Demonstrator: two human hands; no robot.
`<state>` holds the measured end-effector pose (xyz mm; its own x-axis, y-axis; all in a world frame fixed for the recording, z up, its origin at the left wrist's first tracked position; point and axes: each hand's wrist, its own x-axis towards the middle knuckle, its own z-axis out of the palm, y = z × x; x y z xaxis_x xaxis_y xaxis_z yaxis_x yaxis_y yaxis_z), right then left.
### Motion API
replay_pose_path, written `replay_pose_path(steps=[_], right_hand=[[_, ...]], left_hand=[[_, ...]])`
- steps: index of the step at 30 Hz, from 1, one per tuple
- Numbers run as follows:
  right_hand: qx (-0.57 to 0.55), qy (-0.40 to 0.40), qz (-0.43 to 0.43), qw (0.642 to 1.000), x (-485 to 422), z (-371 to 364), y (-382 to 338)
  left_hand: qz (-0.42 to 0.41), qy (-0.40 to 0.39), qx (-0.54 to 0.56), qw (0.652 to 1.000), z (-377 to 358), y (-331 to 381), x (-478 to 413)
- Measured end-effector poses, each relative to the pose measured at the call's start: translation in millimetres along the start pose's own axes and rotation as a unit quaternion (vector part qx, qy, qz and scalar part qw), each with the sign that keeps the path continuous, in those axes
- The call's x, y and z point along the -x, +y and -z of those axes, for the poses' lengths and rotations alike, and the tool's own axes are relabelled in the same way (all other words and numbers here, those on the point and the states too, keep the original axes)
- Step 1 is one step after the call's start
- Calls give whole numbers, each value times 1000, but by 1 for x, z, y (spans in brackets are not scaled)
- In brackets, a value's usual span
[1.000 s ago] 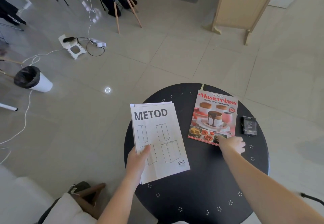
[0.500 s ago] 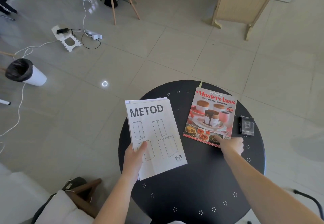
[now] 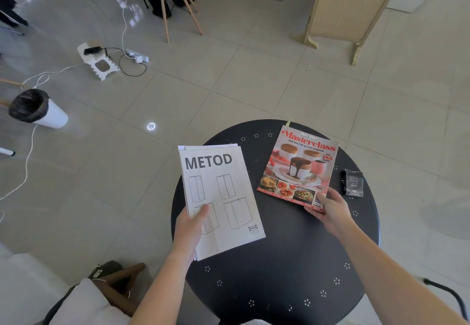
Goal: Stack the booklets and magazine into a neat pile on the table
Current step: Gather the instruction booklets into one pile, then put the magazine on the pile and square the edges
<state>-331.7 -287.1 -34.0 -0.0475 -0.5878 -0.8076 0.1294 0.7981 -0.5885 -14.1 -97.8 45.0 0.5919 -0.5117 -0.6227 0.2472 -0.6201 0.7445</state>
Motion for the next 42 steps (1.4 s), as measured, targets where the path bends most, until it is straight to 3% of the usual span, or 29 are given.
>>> replay_pose_path(steps=[8,17,30,35,42], right_hand=[[-51,-51,22,997,41,14,3],[-8,-141,48,989,114,44,29],[134,-272,89,949,184,53,45],[124,-311,95,938,192,41,40],[76,-222,138,962,183,22,40]], left_hand=[[-20,3,-21,1000,16,0,16],[-21,-36,11,999,25,-5,51],[-9,-193,43,980,2,1,94],[3,-217,46,975,-1,-6,106],[-7,-226,12,974,-14,4,124]])
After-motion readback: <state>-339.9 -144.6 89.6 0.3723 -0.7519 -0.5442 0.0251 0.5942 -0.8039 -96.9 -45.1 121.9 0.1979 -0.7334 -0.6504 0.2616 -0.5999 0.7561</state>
